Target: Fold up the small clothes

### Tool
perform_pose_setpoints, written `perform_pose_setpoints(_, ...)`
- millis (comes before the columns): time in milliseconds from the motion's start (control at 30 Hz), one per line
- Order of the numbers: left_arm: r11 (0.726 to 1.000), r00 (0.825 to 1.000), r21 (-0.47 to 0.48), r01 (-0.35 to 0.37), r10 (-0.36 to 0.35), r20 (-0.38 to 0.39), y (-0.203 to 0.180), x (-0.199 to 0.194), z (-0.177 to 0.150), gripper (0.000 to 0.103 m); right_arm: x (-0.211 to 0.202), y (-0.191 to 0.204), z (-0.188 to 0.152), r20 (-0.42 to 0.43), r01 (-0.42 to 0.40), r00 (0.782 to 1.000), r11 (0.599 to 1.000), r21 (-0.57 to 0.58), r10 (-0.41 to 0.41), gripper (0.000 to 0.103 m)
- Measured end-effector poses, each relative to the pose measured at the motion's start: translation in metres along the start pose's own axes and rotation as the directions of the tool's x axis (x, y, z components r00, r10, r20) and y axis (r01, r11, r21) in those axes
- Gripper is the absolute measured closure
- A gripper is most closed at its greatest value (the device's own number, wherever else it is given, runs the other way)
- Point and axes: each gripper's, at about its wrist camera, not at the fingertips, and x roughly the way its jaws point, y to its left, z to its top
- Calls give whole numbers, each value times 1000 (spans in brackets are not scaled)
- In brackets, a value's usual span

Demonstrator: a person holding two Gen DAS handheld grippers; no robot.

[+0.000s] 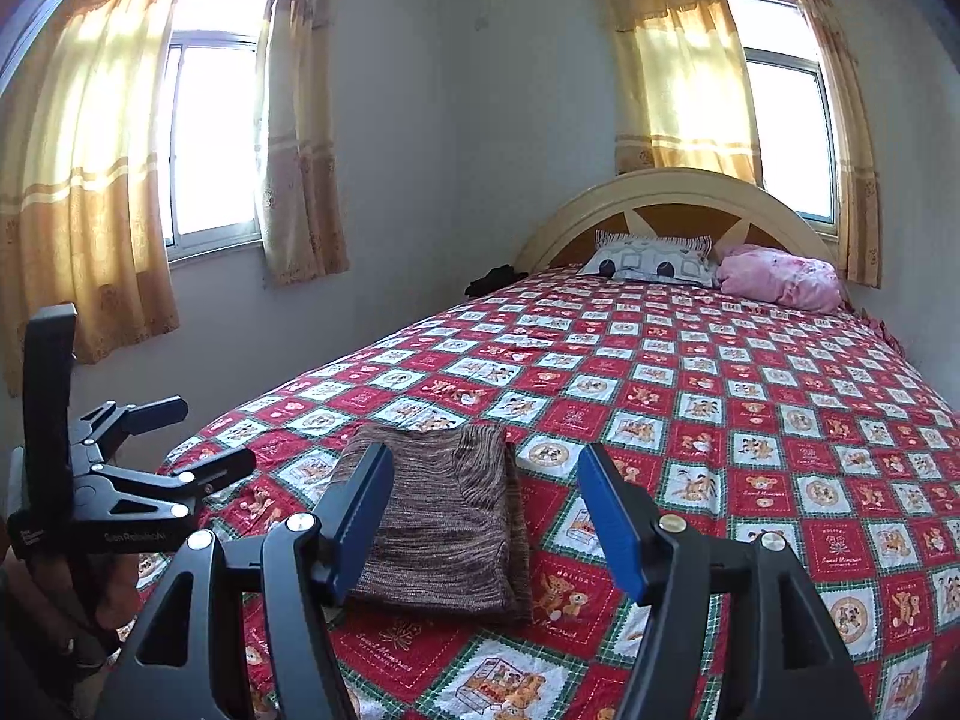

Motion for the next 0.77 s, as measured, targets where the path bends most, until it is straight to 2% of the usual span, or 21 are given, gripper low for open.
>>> perform_pose_setpoints(200, 999, 999, -31, -8, 9, 40, 11, -11, 8, 0, -6, 4, 0, 16, 3, 1000, 1000, -12, -3, 38)
perform_pose_setpoints(500, 999, 998, -29, -41, 42, 36, 14, -7, 9, 0, -9, 5, 1, 29, 7, 1000, 1000, -19, -6, 38)
perform_pose_setpoints(767, 999, 999, -26, -31, 32, 34, 12, -4, 5, 0, -6, 4, -1, 8, 7, 1000, 1000, -18, -6, 38)
